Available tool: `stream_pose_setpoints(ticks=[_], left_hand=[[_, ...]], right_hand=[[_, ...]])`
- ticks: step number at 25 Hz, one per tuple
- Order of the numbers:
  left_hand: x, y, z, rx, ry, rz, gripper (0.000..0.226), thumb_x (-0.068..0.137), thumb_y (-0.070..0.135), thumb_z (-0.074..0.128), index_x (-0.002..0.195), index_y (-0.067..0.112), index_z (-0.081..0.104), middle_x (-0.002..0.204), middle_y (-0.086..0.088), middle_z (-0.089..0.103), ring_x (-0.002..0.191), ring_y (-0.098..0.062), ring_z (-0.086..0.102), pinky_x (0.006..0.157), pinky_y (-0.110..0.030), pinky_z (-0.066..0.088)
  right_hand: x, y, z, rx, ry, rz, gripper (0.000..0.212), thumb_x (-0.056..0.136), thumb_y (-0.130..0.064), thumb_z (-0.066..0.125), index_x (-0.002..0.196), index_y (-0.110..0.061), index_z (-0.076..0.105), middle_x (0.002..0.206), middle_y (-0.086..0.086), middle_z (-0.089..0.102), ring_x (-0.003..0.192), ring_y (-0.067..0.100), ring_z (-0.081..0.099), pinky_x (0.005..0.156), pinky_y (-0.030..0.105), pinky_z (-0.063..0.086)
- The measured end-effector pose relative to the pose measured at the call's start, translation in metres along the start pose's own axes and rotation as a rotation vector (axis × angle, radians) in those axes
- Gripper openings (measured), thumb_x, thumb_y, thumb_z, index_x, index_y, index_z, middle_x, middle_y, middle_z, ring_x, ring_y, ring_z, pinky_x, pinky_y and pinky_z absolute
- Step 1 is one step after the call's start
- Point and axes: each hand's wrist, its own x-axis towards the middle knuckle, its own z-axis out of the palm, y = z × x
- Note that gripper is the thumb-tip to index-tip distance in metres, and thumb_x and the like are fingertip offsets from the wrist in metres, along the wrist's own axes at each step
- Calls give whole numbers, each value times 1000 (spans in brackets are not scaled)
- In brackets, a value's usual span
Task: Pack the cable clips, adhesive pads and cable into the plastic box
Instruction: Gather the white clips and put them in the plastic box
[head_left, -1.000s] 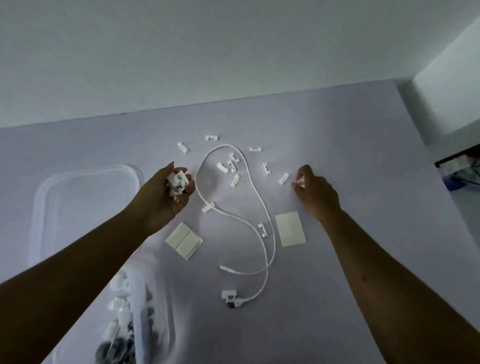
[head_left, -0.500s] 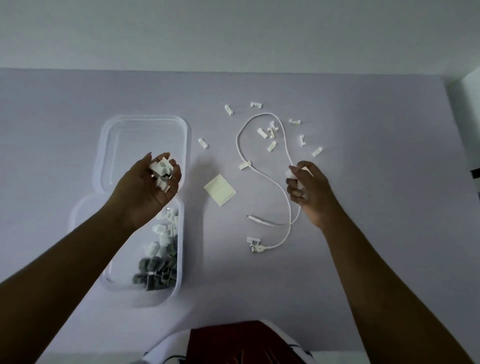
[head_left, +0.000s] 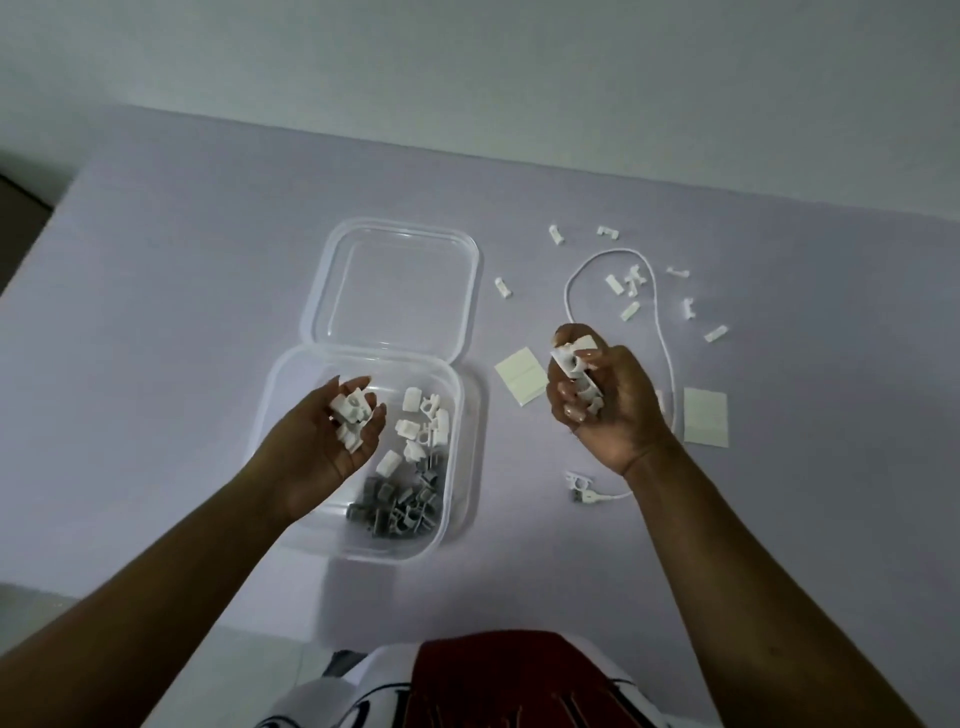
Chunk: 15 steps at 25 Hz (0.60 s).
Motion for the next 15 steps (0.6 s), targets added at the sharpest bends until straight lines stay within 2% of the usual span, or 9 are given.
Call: stream_pose_setpoints(ticks=[3, 5, 6, 7, 9, 10, 12, 13, 15], left_hand=[[-5, -4, -1, -16, -7, -18, 23, 89, 29, 58, 91, 13, 75, 86, -4, 69, 76, -19, 71, 60, -25, 58], [-5, -5, 0, -22, 5, -25, 23, 93, 29, 56, 96, 13, 72, 85, -4, 69, 74, -19, 70, 61, -25, 58], [-5, -6, 0, -21, 7, -28, 22, 93, 28, 56, 97, 13, 71, 85, -4, 69, 74, -19, 70, 62, -25, 58], [-6, -7, 0, -16, 5, -31, 20, 91, 26, 58, 98, 13, 70, 85, -4, 69, 74, -19, 70, 62, -25, 58], [-7, -10, -1, 8, -1, -34, 20, 83, 24, 64, 99, 13, 70, 85, -4, 69, 74, -18, 69, 63, -24, 58], [-7, -12, -3, 21, 1, -40, 21, 82, 24, 65, 100, 13, 70, 85, -5, 70, 74, -18, 69, 63, -24, 58], [-7, -15, -6, 22, 17, -58, 20, 89, 24, 60, 103, 12, 69, 85, -5, 70, 74, -18, 69, 62, -24, 58], [-6, -17, -8, 17, 28, -63, 21, 92, 25, 57, 104, 12, 68, 85, -5, 70, 74, -18, 70, 62, -24, 58], [-6, -18, -11, 6, 54, -60, 21, 93, 24, 56, 103, 11, 69, 85, -5, 70, 74, -19, 70, 62, -24, 58]], right_hand=[[1, 6, 1, 22, -70, 71, 24, 84, -38, 56, 83, -14, 60, 75, 6, 63, 53, 13, 56, 34, 13, 34], [0, 14, -4, -53, 5, 91, 30, 90, -42, 55, 79, -14, 59, 76, 5, 61, 51, 12, 51, 34, 12, 28], [-2, 19, -9, -164, 76, 90, 29, 92, -40, 55, 77, -15, 59, 74, 6, 59, 48, 11, 47, 36, 13, 25], [-5, 25, -16, -346, 160, 94, 27, 94, -36, 55, 76, -16, 60, 72, 6, 58, 46, 11, 45, 38, 14, 24], [-15, 37, -31, -853, 310, 146, 24, 95, -33, 56, 79, -16, 59, 67, 6, 61, 47, 14, 49, 42, 18, 32], [-21, 43, -39, -1140, 350, 187, 21, 95, -34, 55, 84, -16, 57, 67, 5, 62, 52, 17, 56, 47, 21, 39], [-31, 57, -49, -1632, 370, 302, 20, 96, -34, 53, 104, -16, 50, 82, 6, 68, 72, 22, 66, 62, 27, 50], [-35, 63, -50, -1780, 381, 347, 27, 96, -33, 53, 115, -15, 45, 93, 7, 69, 82, 23, 68, 70, 30, 53], [-36, 75, -49, -1900, 413, 359, 42, 97, -31, 51, 131, -13, 35, 109, 8, 68, 94, 23, 68, 78, 33, 54]])
